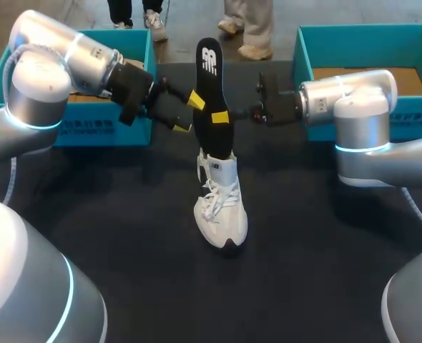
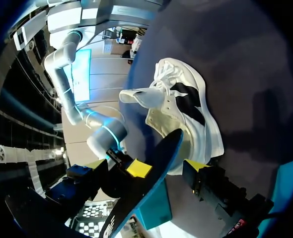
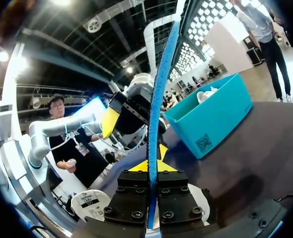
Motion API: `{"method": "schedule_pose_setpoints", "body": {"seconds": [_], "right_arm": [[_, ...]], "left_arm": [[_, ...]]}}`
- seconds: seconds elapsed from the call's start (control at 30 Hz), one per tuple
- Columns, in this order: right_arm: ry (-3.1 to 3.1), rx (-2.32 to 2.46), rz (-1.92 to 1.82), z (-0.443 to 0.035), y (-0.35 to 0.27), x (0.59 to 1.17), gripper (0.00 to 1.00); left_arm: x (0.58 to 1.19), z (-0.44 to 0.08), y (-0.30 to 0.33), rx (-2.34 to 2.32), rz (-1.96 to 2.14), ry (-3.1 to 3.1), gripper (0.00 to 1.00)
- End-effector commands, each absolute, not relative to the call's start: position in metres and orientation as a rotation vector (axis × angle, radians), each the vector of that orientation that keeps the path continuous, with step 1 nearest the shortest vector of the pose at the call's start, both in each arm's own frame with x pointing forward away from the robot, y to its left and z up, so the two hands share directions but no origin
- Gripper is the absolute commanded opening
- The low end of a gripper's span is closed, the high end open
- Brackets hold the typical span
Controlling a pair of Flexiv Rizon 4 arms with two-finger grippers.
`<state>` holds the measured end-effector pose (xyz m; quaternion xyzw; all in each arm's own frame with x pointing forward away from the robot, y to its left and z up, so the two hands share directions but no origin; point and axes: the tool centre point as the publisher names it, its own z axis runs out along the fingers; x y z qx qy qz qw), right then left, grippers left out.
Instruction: Take the shoe out of the shoebox, open the shoe tongue, remove and reinsert the insole, then place the shoe into the shoebox
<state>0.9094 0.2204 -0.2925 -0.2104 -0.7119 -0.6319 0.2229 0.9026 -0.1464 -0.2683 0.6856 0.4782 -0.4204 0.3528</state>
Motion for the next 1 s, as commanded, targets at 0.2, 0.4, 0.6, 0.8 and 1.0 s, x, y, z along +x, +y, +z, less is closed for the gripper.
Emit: {"method": "schedule_pose_setpoints", "body": {"seconds": [0.2, 0.4, 0.6, 0.8, 1.0], "right_arm": [[-1.967, -0.592, -1.733, -0.300, 0.226, 0.908, 0.00], [-1.973, -0.602, -1.720, -0.304, 0.225, 0.906, 0.00], [-1.977, -0.610, -1.715, -0.306, 0.223, 0.906, 0.00], [-1.986, -0.607, -1.718, -0.305, 0.221, 0.905, 0.00], [-1.986, -0.606, -1.709, -0.311, 0.221, 0.902, 0.00]], "left_arm": [[0.900, -0.272, -0.140, 1.767, -1.090, 1.239, 1.00], [0.899, -0.273, -0.139, 1.765, -1.090, 1.242, 1.00], [0.899, -0.273, -0.139, 1.766, -1.092, 1.240, 1.00], [0.898, -0.274, -0.140, 1.769, -1.097, 1.241, 1.00], [0.897, -0.276, -0.141, 1.767, -1.101, 1.240, 1.00]]}}
